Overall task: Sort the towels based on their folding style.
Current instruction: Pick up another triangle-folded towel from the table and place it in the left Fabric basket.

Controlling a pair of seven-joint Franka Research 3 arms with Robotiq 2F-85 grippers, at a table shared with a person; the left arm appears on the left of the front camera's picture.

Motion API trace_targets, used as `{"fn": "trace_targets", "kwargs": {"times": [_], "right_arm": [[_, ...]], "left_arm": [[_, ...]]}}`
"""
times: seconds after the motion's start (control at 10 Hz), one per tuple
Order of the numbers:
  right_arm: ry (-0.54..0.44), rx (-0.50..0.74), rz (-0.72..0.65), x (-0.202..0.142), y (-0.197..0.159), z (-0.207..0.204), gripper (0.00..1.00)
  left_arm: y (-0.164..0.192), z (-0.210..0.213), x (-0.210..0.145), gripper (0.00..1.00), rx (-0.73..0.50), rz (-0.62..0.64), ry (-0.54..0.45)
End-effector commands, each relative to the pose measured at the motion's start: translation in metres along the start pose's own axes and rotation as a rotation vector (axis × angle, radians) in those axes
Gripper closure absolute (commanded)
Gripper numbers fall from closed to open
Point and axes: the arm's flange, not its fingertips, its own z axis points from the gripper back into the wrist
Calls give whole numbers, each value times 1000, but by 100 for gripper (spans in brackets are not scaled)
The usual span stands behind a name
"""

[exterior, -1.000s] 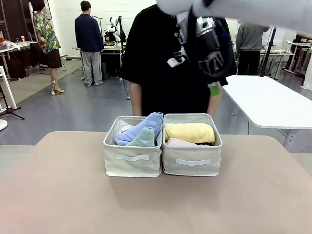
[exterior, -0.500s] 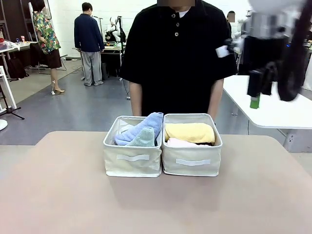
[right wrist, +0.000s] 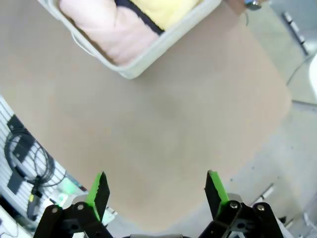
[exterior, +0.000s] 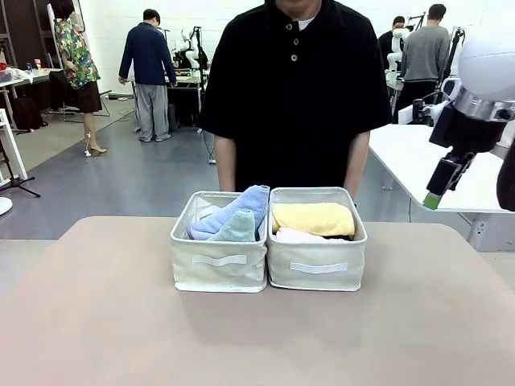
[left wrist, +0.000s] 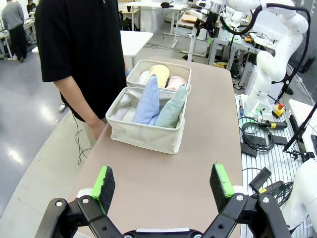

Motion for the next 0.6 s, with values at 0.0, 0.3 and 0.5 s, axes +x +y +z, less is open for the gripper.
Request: {"fn": "trace_targets", "kwargs": {"times": [0.0, 0.3, 0.5], "right_arm": [[0, -21, 13, -10, 4, 5, 0], [0, -21, 13, -10, 4, 5, 0], [0, -21, 13, -10, 4, 5, 0]], "left_arm": [[-1, 1, 2, 0, 0, -4, -3], [-1, 1, 2, 0, 0, -4, -3], [-1, 1, 2, 0, 0, -4, -3]]}}
